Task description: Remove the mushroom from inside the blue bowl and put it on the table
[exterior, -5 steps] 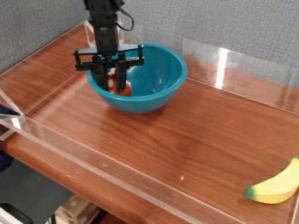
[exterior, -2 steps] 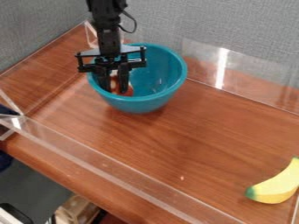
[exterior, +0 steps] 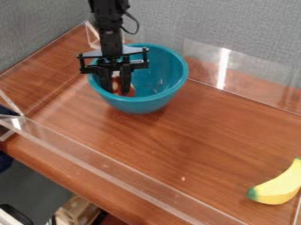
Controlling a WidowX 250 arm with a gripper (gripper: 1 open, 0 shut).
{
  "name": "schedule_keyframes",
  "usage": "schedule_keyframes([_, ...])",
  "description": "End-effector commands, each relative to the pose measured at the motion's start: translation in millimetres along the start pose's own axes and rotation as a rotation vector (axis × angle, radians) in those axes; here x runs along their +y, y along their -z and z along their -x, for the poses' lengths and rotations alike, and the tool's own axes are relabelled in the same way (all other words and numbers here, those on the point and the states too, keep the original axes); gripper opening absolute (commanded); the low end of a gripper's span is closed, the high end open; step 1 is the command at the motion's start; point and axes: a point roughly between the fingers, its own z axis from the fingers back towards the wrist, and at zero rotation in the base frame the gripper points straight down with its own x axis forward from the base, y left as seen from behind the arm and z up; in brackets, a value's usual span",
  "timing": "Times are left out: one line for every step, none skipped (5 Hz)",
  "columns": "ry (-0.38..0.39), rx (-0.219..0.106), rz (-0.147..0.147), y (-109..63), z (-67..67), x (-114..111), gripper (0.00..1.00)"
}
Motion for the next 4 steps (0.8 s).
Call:
schedule_keyframes([0.013, -0.072, 0.017, -21.0, -0.9, -6.5, 0.0])
schedule_keyframes([0.006, -0.076, 0.019, -20.6, -1.7, -7.7, 0.0])
schedule_keyframes([-0.001, -0.081, 0.02, -19.9, -2.9, -8.9, 0.0])
schedule_keyframes([-0.007, -0.086, 0.023, -19.2, -4.1, -10.1, 0.0])
